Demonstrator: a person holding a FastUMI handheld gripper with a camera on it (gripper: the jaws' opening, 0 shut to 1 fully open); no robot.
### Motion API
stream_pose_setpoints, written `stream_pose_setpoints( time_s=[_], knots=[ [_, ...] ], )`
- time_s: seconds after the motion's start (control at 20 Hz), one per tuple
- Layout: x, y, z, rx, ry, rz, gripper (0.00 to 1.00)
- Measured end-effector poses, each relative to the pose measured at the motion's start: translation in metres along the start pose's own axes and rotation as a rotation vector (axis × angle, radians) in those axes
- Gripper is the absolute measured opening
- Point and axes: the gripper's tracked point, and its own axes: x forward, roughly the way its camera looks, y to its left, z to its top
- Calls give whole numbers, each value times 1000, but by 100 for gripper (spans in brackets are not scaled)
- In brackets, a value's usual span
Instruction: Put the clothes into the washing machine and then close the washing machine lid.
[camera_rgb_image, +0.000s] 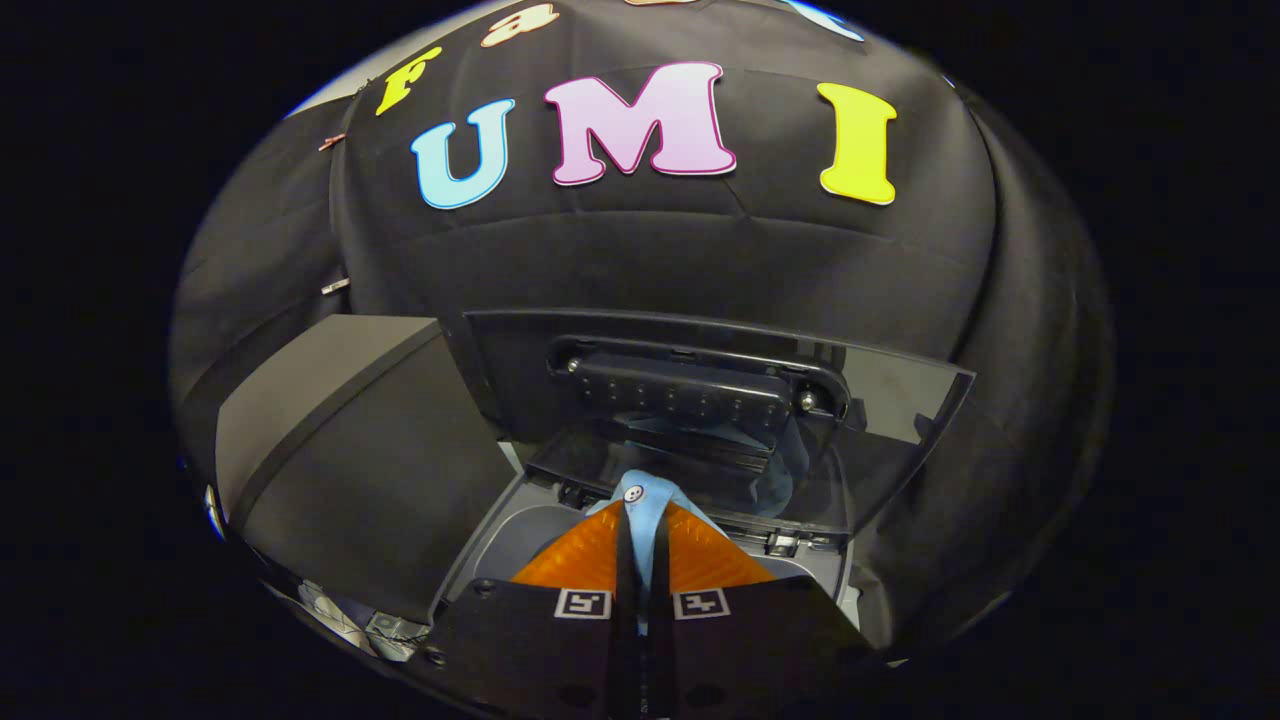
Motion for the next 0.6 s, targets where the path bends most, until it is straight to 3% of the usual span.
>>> stream_pose_setpoints(
  time_s=[0.3,0.6],
  knots=[
    [19,-14,-20,15,26,-6,8],
    [36,-9,-96,28,212,-11,8]
  ],
)
